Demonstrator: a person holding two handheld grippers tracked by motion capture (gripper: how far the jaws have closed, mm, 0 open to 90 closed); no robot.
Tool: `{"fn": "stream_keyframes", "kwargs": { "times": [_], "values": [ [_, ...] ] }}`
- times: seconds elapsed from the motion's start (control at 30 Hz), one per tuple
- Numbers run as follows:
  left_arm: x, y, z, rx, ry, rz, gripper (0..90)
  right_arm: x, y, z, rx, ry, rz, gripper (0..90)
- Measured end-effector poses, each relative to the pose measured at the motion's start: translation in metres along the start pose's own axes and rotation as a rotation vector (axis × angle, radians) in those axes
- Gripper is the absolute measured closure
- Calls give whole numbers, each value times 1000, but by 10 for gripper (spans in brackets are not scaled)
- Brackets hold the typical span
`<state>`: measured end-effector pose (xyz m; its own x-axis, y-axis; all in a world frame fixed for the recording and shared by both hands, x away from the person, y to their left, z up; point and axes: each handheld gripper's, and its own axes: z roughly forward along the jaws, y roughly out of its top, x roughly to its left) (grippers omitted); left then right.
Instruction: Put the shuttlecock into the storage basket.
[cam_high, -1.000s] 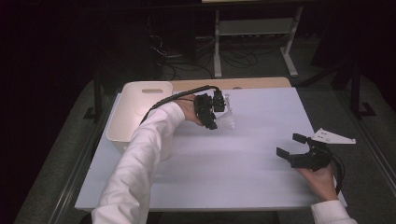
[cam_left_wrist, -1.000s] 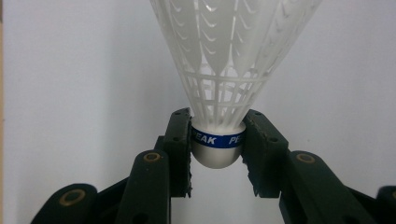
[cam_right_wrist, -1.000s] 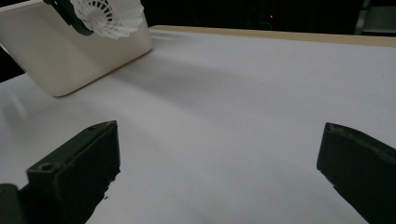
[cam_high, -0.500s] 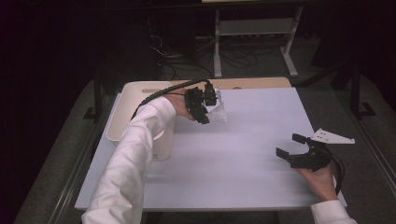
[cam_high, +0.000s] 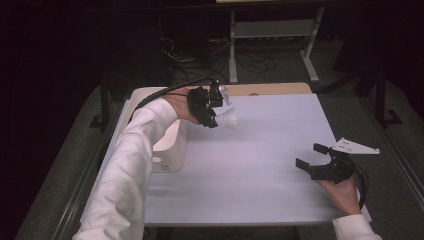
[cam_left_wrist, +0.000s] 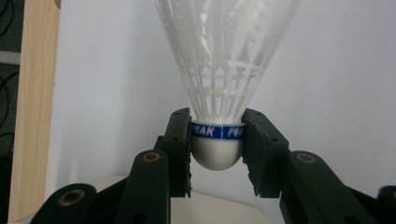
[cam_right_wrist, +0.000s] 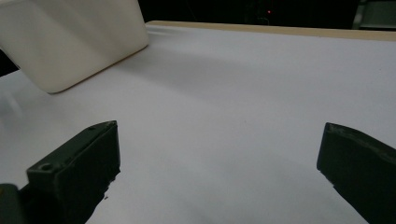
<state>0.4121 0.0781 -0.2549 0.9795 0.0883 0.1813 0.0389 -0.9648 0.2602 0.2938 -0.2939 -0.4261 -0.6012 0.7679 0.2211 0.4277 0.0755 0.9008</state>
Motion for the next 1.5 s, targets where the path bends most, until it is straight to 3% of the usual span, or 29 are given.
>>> {"fn": "stream_keyframes", "kwargs": {
  "times": [0.33, 0.63, 0.73, 0.9, 1.5],
  "values": [
    [1, -4, -3, 18, 3, 0, 642, -1, 0, -1, -5, -1, 3, 0],
    [4, -14, -19, 41, 21, -4, 643, -1, 0, 0, -4, -2, 1, 0],
    [4, -19, -24, 31, 32, -24, 643, -1, 0, 0, -4, -1, 2, 0],
    [5, -26, -30, 59, 35, -24, 644, -1, 0, -1, -5, -4, 2, 0],
    [8, -44, -47, 87, 50, -56, 644, -1, 0, 0, 3, -3, 4, 0]
  ]
}}
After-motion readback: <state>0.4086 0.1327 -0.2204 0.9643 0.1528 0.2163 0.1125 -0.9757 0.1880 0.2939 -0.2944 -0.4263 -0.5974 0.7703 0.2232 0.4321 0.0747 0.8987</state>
